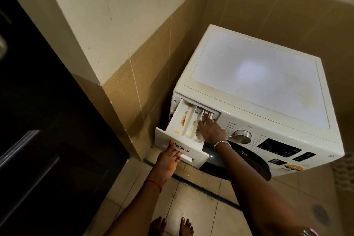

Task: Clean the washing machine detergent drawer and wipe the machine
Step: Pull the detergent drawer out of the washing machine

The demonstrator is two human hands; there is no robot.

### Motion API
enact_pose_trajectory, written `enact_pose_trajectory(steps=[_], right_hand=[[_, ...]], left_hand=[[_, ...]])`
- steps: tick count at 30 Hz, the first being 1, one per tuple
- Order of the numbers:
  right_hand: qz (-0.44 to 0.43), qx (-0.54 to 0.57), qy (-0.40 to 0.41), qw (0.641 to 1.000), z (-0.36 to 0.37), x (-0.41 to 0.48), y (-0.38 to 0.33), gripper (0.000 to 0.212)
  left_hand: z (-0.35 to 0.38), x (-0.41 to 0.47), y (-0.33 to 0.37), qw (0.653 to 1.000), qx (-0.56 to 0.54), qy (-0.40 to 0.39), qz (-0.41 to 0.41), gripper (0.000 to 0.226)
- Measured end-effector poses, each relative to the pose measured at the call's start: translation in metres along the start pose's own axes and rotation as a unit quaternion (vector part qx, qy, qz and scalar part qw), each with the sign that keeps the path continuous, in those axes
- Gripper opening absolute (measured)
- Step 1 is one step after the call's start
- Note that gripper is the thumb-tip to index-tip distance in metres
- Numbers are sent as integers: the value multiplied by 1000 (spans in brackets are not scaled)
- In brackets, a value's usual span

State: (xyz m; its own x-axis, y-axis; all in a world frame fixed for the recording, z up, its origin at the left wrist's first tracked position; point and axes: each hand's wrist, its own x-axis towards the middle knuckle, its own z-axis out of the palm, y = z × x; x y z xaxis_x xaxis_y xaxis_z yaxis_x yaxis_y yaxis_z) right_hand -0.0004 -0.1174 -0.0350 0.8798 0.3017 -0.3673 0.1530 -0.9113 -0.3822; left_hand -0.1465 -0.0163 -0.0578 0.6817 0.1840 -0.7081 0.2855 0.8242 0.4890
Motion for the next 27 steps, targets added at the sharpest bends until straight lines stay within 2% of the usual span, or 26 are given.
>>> enact_pose_trajectory(steps=[3,8,10,13,15,19,27], right_hand=[[-1,-3,-9,1000,2,-8,0,52],[-22,7,-24,999,9,-30,-1,57],[-38,79,-8,996,15,-38,1,62],[12,241,36,970,21,-45,-3,63],[42,271,28,961,22,-45,-6,58],[58,299,35,952,25,-42,-3,31],[65,363,29,929,32,-64,-9,29]], left_hand=[[-5,-9,-3,1000,-2,-7,1,44],[-20,-18,-1,998,-30,-34,-52,57],[-22,-20,5,997,-38,-44,-59,55],[-18,-25,13,997,-31,-47,-52,52],[-13,-25,16,999,2,-31,-45,50],[-2,-24,14,997,76,20,-18,48],[-19,-30,7,994,97,49,10,42]])
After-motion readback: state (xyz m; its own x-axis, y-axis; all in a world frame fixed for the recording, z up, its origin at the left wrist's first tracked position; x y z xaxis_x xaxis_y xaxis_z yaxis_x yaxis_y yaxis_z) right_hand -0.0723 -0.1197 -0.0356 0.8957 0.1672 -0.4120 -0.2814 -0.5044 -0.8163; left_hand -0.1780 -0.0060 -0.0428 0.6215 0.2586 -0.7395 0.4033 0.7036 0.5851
